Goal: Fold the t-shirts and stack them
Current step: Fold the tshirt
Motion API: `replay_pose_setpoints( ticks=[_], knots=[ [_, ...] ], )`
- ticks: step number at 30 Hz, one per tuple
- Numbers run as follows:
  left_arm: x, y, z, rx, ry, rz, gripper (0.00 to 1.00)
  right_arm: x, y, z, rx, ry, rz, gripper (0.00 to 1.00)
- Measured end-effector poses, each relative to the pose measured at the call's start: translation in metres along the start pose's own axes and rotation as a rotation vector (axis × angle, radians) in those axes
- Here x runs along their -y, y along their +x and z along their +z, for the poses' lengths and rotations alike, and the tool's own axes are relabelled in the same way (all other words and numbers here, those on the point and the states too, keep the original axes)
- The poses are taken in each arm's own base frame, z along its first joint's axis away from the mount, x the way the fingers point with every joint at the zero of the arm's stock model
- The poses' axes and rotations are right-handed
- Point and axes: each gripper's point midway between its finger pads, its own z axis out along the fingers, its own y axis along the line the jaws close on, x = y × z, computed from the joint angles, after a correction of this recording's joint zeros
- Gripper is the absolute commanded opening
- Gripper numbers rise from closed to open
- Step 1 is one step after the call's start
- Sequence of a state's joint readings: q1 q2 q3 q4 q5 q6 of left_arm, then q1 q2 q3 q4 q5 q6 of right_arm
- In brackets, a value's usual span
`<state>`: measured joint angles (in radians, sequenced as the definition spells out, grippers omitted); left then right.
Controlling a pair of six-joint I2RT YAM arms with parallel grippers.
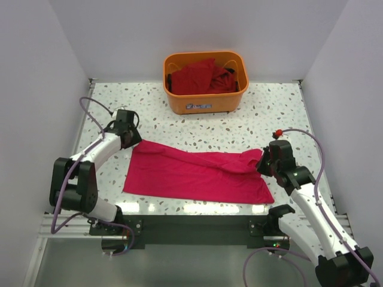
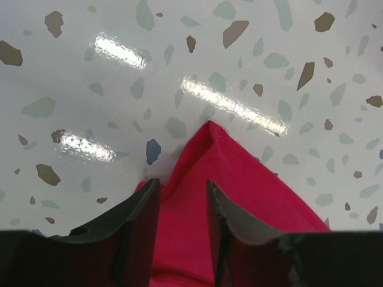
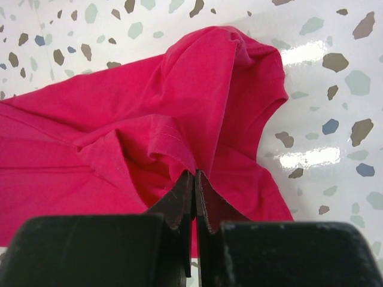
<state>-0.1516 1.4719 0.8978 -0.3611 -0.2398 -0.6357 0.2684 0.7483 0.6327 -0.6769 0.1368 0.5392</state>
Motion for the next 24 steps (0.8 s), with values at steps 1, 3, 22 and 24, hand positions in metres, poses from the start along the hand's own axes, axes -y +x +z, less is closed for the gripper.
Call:
replay_pose_setpoints(
  ticks=[1, 3, 22, 24],
  knots=[
    [0.000, 0.002, 0.003, -0.009, -0.005, 0.000, 0.45, 0.000, 0.001, 0.001, -0.008, -0.001, 0.000, 0.00],
    [0.001, 0.003, 0.009, -0.023, -0.015, 0.000, 0.47, -0.001, 0.003, 0.003, -0.020, -0.002, -0.001, 0.00],
    [0.020, 0.022, 0.054, -0.124, 0.007, 0.042, 0.12, -0.001, 0.010, 0.013, -0.060, 0.006, -0.004, 0.00],
    [0.021, 0.022, 0.054, -0.126, 0.014, 0.054, 0.03, -0.001, 0.012, 0.013, -0.062, 0.008, -0.005, 0.00]
  ],
)
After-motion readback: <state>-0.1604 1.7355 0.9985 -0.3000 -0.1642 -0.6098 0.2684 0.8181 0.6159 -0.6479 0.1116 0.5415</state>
